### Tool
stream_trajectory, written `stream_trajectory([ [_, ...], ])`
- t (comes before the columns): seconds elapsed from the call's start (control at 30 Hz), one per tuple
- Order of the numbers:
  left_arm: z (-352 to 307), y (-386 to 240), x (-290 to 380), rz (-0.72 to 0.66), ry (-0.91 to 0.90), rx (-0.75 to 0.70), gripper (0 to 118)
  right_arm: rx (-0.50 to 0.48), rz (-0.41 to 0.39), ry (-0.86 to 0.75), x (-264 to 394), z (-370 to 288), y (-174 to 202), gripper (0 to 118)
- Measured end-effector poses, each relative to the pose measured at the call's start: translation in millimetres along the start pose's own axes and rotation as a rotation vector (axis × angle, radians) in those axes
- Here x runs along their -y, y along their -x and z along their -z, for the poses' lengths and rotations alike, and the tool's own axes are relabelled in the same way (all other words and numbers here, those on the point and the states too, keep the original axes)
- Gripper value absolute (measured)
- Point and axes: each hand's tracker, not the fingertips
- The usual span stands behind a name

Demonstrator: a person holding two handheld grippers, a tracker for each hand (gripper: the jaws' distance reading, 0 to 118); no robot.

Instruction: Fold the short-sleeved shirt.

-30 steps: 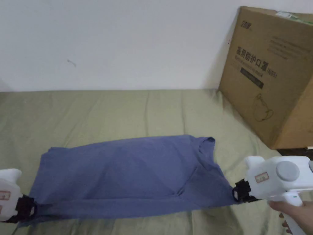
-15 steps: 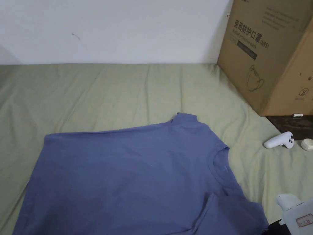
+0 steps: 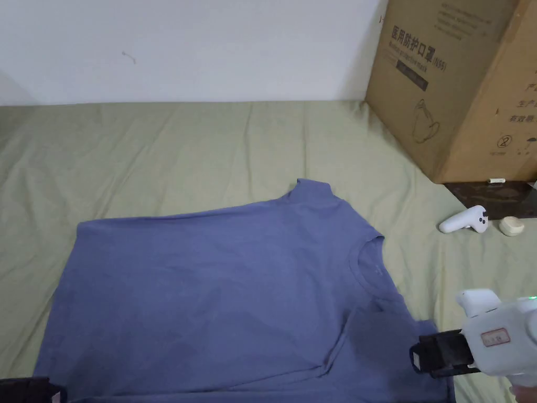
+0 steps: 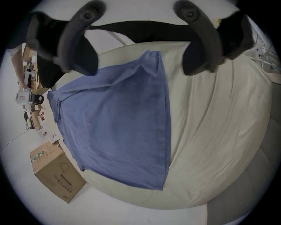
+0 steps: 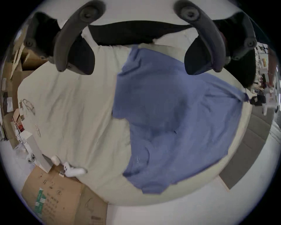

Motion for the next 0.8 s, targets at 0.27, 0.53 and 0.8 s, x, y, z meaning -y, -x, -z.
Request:
stream_trajectory([
  [0.27,-51.5,-38.3,-6.7,-0.039,-0.316,0.044,112,-0.071,0.044,-0.208,-15.9,-51.0,51.2,110],
  [0.53,-77.4,-69.2,-6.5,0.119,-0.329,-0.078,1,-0.206,0.054,-0.364,-28.9,-67.0,81.4,0],
  [0.8,8.7,-8.5,-3.5,0.012,0.009,-0.146,100,-0.173,0.017,-0.288,-29.8,-34.9,87.4,0],
])
